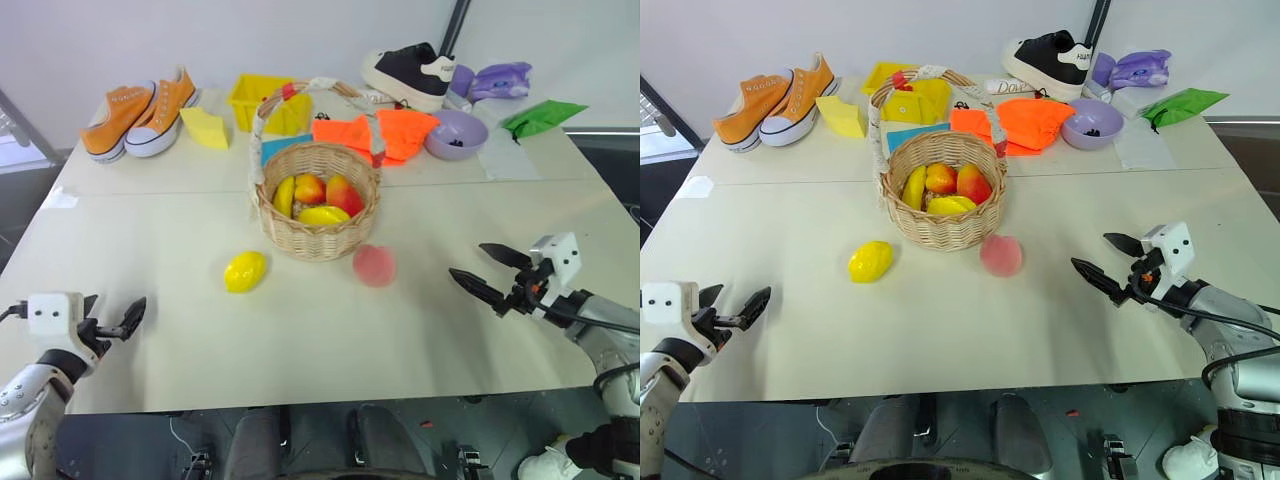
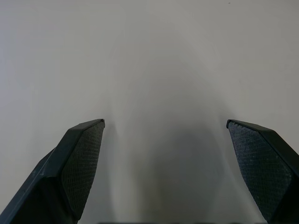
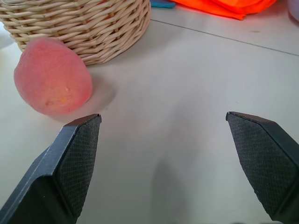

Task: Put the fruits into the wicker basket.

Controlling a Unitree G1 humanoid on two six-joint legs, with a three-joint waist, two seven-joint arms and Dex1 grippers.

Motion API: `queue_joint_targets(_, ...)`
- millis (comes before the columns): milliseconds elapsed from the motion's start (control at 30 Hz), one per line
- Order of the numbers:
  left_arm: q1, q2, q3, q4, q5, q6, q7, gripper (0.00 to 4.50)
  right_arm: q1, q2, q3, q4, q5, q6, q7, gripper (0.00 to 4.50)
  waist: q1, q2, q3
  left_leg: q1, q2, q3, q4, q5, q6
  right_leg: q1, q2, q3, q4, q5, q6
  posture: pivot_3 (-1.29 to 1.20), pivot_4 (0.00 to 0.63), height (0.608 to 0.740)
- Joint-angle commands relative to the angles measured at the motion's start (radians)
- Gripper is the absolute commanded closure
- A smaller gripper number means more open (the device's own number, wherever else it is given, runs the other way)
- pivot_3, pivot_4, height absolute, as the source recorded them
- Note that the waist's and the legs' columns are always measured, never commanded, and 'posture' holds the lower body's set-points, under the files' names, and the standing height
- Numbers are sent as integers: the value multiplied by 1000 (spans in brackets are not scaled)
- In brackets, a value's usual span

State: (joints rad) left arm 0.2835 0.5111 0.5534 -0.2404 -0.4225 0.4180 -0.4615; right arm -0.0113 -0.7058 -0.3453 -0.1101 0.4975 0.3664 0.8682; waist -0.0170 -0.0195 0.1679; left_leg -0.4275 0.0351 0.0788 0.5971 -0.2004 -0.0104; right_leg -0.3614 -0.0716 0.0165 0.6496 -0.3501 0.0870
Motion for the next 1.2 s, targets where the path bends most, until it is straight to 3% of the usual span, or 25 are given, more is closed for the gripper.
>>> queue_joint_targets(33,7,7,38,-40,-12,-31,-5,0,-20,-15,-21,-36,19,6,-6,37,0,0,0,0,0,0,0,0,0,0,0,0,0,0,0,0,150,733)
queue_joint_targets(767,-54,-4,11,-126,-69,-20,-5,0,-61,-22,-12,-60,19,4,28,37,2,0,0,1,0,0,0,2,3,2,0,-1,0,0,1,0,150,733)
queue_joint_targets(1000,-133,85,-118,-269,-136,91,-84,0,-82,-55,-1,-200,136,119,68,37,2,0,0,1,0,0,2,2,3,3,0,-2,1,1,2,0,150,733)
queue_joint_targets(1200,-261,158,-287,-267,-77,153,-104,0,-102,-89,68,-412,238,243,55,37,1,0,0,1,0,0,2,2,3,3,1,-2,2,2,4,0,150,733)
